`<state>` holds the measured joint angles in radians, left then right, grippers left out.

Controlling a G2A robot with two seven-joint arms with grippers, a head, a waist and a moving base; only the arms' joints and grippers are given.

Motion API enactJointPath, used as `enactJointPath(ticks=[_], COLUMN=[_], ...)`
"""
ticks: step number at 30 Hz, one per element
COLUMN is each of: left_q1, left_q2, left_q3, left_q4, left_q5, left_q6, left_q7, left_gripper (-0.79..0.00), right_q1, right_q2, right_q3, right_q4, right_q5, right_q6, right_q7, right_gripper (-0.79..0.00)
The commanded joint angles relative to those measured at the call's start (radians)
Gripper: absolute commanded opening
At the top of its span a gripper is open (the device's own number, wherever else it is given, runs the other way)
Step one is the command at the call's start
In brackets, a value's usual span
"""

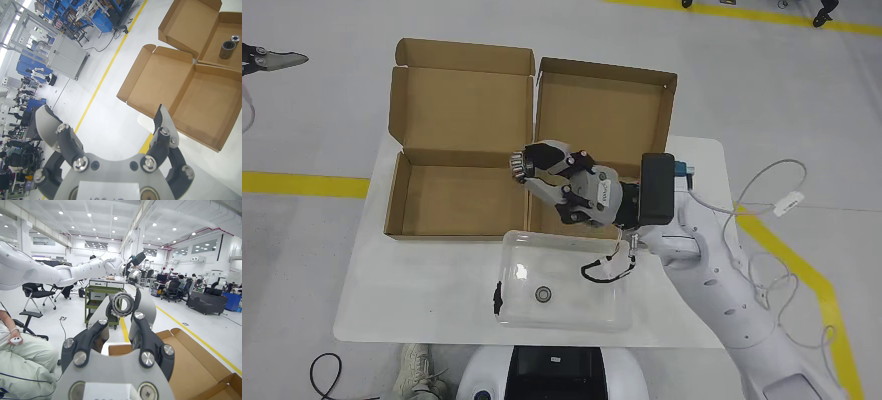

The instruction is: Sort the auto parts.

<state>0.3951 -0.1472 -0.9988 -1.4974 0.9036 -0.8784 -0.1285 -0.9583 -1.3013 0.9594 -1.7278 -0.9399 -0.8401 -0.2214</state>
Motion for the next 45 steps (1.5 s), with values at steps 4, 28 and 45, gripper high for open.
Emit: enactJointPath(ticks=[4, 28, 45], left_q1=[0.0, 0.0, 0.0], left_q2=[0.0, 0.0, 0.0], left_q3=[0.0, 0.0, 0.0], left_q4=[0.0, 0.0, 0.0], left_q5=[0.0, 0.0, 0.0], left_q6=[0.0, 0.0, 0.0], left_q7=[0.0, 0.0, 0.0], left_gripper=[0.0, 0.0, 0.0], right_q1=[-0.018, 0.048, 0.27], right_q2=[0.002, -0.056, -0.221], right_q3=[0.003, -0.158, -0.404], right_q4=[0.048, 0.409, 0.777], right_q5=[-0.015, -0.049, -0.016], right_q6=[-0.01, 0.115, 0.23], right_q7=[0.031, 0.13, 0.202], right_gripper=[-0.785, -0.785, -0.785])
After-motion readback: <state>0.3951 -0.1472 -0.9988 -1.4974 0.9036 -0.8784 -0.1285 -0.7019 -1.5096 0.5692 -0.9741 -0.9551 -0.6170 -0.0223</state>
